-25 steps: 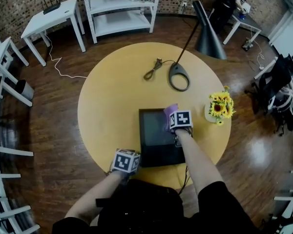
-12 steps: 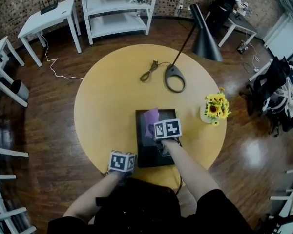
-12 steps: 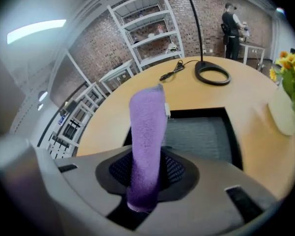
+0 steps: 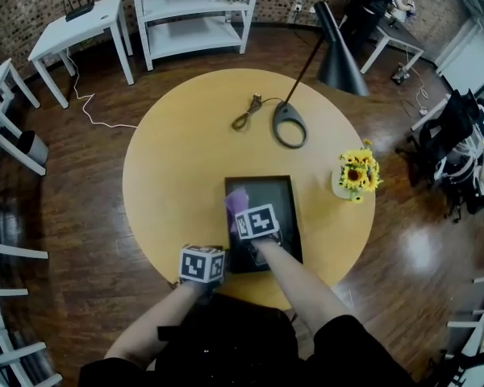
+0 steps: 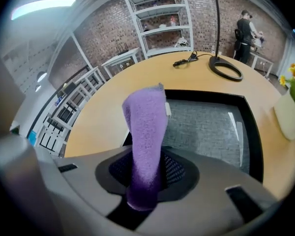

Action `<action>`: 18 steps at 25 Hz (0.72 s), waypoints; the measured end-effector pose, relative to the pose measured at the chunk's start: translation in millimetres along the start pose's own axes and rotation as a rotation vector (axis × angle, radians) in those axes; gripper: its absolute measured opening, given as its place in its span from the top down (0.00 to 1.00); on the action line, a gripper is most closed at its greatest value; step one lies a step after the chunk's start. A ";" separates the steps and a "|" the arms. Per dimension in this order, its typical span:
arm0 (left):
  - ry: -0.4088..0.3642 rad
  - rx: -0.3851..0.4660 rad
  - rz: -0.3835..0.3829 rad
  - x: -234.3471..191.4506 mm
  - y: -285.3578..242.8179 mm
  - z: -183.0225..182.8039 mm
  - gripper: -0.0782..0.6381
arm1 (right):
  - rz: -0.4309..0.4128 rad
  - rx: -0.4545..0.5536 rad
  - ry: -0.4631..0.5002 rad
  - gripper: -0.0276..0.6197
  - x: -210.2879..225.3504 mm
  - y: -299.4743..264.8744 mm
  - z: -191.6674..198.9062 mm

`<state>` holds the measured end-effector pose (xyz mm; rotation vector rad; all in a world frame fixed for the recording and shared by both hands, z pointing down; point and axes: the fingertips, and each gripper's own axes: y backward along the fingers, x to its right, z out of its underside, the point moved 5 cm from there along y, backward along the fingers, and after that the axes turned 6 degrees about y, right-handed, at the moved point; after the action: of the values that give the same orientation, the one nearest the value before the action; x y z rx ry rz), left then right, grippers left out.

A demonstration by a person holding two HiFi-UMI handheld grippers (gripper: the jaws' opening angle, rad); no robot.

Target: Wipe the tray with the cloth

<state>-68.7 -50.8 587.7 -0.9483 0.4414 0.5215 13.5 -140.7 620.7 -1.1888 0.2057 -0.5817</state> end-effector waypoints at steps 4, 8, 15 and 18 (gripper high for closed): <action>-0.020 -0.019 -0.005 0.5 -3.9 -4.0 0.73 | -0.013 0.026 0.010 0.79 -0.2 2.0 -3.4; -0.050 -0.067 -0.038 -1.2 -7.8 4.8 0.72 | 0.037 -0.007 0.007 0.79 30.4 12.4 15.0; -0.070 -0.067 -0.044 -1.8 -5.4 6.6 0.72 | 0.142 -0.029 -0.089 0.79 109.0 37.1 44.2; -0.062 -0.050 -0.019 2.2 -1.9 1.4 0.72 | 0.141 -0.036 -0.120 0.79 116.2 40.0 47.5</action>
<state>-65.6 -50.0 588.4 -0.9812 0.3640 0.5452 144.7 -153.5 619.0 -1.2293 0.1971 -0.3833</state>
